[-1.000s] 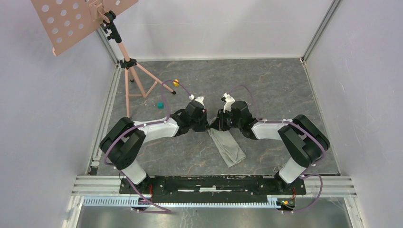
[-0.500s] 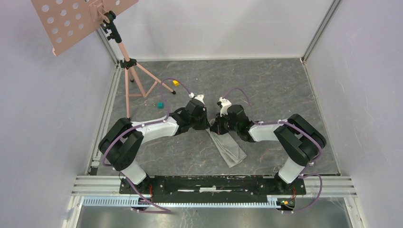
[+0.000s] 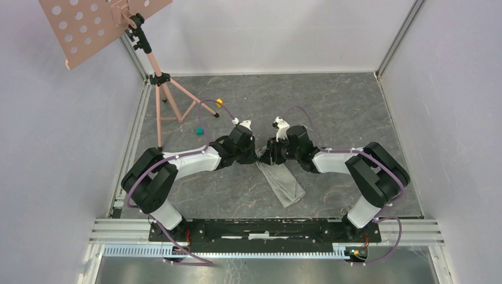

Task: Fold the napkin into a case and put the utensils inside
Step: Grasp the top corner of the smaller rectangle folded napkin from the folded napkin.

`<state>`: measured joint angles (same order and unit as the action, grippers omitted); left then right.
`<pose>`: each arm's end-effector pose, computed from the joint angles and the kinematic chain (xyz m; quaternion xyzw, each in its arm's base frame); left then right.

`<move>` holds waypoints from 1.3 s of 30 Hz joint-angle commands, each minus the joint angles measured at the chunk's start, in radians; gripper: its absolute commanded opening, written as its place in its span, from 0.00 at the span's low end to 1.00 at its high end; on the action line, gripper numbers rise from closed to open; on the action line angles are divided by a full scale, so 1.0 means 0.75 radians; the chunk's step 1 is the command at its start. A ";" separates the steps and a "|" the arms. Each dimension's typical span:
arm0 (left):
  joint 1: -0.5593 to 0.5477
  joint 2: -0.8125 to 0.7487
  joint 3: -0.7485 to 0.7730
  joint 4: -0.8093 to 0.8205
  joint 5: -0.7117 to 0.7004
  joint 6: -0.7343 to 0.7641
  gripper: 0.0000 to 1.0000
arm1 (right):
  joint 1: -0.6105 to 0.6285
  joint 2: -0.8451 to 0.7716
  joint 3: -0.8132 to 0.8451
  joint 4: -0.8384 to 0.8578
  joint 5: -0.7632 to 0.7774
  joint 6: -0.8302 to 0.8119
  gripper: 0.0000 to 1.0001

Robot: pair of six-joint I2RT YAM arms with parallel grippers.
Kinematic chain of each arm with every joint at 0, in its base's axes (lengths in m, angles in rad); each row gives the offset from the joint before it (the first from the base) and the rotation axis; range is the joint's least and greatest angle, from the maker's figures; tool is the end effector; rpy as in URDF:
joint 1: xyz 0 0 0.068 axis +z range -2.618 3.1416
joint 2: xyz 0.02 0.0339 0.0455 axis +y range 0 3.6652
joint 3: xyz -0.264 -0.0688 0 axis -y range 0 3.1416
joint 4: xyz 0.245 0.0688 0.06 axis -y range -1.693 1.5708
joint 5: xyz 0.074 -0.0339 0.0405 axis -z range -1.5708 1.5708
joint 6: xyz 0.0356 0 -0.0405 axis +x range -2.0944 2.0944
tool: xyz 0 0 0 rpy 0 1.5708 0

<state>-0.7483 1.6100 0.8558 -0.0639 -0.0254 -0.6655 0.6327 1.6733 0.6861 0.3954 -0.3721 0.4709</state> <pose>0.2387 -0.2204 0.1733 0.0338 0.9293 -0.2297 0.2871 0.2512 0.2003 0.1449 -0.1568 0.8575 0.3813 0.3079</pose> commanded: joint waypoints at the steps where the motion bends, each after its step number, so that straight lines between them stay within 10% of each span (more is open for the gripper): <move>1: -0.007 -0.045 -0.014 0.071 -0.009 -0.007 0.02 | -0.019 -0.095 0.021 -0.049 -0.071 -0.037 0.45; 17: -0.007 -0.049 0.018 0.061 -0.009 0.010 0.02 | -0.023 0.057 0.153 -0.038 -0.012 -0.027 0.33; 24: 0.001 -0.058 0.061 0.041 -0.082 -0.002 0.02 | -0.018 0.047 0.060 0.031 -0.021 -0.002 0.01; 35: 0.002 -0.003 0.093 0.074 -0.001 0.001 0.02 | 0.047 0.157 -0.021 0.388 -0.084 0.163 0.04; 39: 0.006 0.001 0.002 0.126 0.028 -0.055 0.02 | 0.028 0.196 0.018 0.480 -0.197 0.213 0.23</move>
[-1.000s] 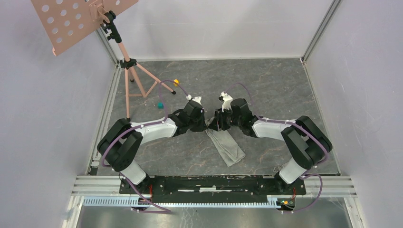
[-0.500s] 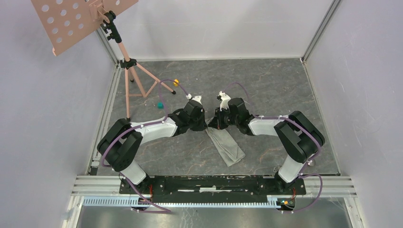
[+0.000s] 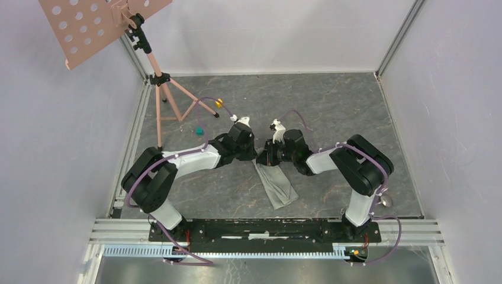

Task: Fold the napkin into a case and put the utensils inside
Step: Grasp the top corner of the smaller rectangle folded napkin from the folded napkin.

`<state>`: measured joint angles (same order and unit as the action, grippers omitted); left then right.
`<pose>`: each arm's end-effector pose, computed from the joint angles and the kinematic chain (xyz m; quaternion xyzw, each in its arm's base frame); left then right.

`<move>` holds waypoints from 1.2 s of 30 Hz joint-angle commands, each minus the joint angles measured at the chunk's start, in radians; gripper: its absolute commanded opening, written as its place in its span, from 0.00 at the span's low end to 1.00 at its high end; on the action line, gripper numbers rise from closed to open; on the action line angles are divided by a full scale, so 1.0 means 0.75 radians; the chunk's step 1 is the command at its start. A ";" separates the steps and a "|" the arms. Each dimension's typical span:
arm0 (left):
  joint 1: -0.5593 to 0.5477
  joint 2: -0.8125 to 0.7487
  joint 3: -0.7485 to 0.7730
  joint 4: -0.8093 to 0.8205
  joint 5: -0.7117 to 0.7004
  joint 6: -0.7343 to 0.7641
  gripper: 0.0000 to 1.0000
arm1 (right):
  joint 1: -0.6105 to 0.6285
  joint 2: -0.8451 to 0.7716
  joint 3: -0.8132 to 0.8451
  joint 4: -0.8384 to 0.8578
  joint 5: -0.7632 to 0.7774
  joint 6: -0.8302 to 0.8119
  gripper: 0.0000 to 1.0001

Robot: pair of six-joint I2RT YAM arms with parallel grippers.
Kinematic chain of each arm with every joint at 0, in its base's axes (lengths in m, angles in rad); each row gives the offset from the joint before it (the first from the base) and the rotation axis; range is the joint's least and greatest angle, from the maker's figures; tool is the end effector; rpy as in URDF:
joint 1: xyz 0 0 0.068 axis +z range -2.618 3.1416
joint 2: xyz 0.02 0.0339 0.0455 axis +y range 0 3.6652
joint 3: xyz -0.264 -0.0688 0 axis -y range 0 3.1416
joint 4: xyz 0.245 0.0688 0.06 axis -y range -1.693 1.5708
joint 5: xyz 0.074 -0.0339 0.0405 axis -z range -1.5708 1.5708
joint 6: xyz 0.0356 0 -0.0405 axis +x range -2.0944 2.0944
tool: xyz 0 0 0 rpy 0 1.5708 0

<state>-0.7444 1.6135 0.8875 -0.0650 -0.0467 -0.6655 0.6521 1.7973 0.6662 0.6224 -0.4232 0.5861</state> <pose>0.2448 -0.2233 0.1816 0.0276 0.9243 -0.2298 0.3034 0.2541 0.2124 0.1228 -0.1341 0.8391 0.4348 0.2982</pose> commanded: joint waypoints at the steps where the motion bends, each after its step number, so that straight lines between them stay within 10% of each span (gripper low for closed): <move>1: 0.003 -0.018 -0.063 0.132 0.048 -0.056 0.02 | -0.006 0.026 0.039 0.169 -0.159 0.062 0.27; 7: 0.009 -0.044 -0.070 0.093 0.056 -0.012 0.05 | -0.048 -0.002 -0.044 0.198 -0.247 0.110 0.37; 17: 0.073 -0.382 -0.252 0.009 0.071 -0.097 0.59 | -0.101 -0.101 -0.076 0.121 -0.255 0.079 0.41; 36: 0.164 0.014 -0.216 0.212 0.283 -0.268 0.33 | -0.062 0.094 0.033 0.130 -0.150 0.102 0.18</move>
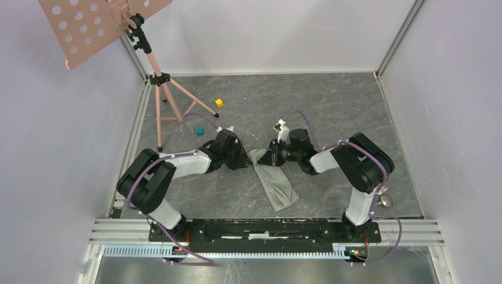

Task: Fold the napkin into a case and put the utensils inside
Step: Grasp the top corner of the smaller rectangle folded napkin from the folded napkin, then smooth out the smaller rectangle-folded napkin at the center of the board.

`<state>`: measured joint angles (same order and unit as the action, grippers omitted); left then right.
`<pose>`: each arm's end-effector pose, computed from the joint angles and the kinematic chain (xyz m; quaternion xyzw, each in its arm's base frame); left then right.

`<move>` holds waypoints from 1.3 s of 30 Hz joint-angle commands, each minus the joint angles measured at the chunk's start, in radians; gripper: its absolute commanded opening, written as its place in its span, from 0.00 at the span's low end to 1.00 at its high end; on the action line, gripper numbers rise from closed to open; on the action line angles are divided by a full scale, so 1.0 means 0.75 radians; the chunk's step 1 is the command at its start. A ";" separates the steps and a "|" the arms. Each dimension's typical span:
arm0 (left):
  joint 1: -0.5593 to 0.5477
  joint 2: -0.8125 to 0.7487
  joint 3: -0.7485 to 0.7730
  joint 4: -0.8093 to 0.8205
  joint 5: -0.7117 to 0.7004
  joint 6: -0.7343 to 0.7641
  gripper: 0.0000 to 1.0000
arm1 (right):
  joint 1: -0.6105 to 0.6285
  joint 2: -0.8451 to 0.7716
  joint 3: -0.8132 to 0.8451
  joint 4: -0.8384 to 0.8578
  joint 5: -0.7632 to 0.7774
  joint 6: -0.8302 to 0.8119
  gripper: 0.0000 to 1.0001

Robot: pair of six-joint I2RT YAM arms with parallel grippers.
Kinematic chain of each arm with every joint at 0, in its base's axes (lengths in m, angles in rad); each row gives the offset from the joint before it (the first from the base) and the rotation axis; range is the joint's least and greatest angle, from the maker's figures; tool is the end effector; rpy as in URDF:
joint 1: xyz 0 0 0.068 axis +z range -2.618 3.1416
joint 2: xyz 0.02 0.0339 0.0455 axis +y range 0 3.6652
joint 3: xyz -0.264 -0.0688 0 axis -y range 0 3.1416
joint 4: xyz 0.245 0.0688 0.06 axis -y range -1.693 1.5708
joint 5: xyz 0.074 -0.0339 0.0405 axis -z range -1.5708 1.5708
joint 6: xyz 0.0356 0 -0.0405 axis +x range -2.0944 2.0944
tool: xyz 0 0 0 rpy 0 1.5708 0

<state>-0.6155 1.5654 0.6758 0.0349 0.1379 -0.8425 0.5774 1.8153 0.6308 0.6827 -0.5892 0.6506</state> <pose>0.2349 -0.1721 0.1425 -0.0818 0.9311 -0.2810 0.2178 0.2595 0.1927 0.1155 -0.1177 0.8283 0.4851 0.2545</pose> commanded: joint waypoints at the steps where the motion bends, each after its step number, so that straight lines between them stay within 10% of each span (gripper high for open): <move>1: -0.017 0.099 0.078 0.087 0.039 -0.030 0.32 | 0.050 0.100 0.091 0.069 0.091 0.036 0.17; 6: -0.057 0.134 0.097 0.101 0.054 -0.037 0.27 | 0.094 0.086 0.122 0.039 0.182 0.064 0.15; 18: 0.059 -0.104 -0.054 0.017 0.059 0.001 0.34 | -0.007 -0.202 -0.009 -0.140 0.104 -0.043 0.46; 27: 0.063 0.035 0.016 0.090 0.155 -0.026 0.31 | 0.008 -0.051 0.070 -0.058 0.099 0.010 0.20; 39: -0.018 -0.002 0.069 -0.004 0.028 -0.002 0.35 | 0.035 0.059 0.079 0.037 0.129 0.088 0.24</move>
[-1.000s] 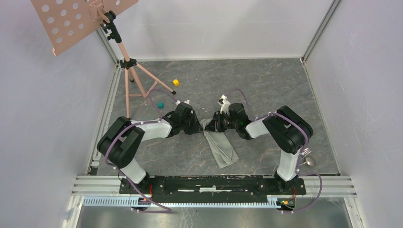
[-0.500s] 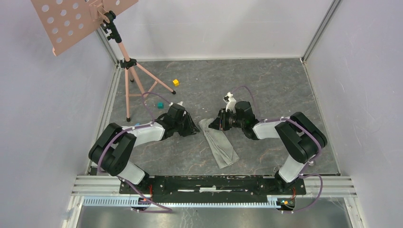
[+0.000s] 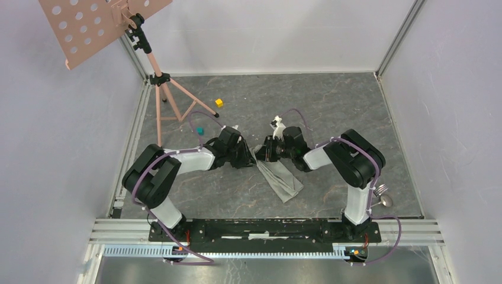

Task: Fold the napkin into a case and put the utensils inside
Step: Smooth out the smaller rectangle-folded napkin at the center of the board.

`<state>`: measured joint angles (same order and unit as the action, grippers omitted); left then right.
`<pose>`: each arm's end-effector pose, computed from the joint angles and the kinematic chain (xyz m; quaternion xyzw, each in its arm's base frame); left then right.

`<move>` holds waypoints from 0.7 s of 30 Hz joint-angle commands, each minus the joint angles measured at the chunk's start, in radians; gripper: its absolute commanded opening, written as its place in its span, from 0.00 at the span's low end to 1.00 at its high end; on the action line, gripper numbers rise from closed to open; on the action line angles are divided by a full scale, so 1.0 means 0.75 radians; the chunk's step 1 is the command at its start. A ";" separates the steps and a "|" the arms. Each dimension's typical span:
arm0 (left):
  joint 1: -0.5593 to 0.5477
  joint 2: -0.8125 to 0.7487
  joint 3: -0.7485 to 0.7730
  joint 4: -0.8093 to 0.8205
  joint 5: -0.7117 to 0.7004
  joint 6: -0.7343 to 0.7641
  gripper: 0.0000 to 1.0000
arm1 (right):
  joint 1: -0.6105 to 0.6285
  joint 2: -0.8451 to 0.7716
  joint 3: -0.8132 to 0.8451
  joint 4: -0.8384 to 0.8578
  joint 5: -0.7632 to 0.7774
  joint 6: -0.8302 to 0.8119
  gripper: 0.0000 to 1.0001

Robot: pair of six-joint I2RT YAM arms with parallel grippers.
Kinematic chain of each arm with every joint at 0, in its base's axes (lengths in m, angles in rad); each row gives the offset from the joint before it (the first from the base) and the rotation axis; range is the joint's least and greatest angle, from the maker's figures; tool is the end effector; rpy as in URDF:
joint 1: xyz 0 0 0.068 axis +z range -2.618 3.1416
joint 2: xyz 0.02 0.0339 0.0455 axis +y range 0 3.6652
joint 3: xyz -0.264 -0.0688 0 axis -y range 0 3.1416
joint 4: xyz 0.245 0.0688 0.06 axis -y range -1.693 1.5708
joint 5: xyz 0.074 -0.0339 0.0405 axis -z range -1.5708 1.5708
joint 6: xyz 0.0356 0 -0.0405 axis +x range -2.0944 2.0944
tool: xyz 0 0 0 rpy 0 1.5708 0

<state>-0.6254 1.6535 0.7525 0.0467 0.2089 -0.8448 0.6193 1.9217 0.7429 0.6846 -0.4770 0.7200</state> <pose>0.2490 -0.1889 0.1397 -0.0656 0.9298 -0.3063 0.1932 0.2778 0.2181 0.1078 -0.0790 0.8393 0.4682 0.2647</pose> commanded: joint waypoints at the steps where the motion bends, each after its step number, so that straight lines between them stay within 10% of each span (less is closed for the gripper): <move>1: 0.005 -0.165 -0.032 -0.078 -0.079 0.026 0.36 | -0.037 -0.117 -0.086 0.006 -0.034 -0.027 0.26; 9: 0.013 -0.272 0.123 -0.359 -0.143 0.155 0.34 | -0.061 -0.272 -0.139 -0.091 -0.040 -0.138 0.28; 21: -0.027 0.124 0.359 -0.262 -0.020 0.163 0.23 | 0.028 -0.043 -0.043 -0.066 -0.005 -0.127 0.07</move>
<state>-0.6186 1.6653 0.9562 -0.1905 0.1547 -0.7719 0.6018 1.8366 0.6903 0.5976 -0.4885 0.6231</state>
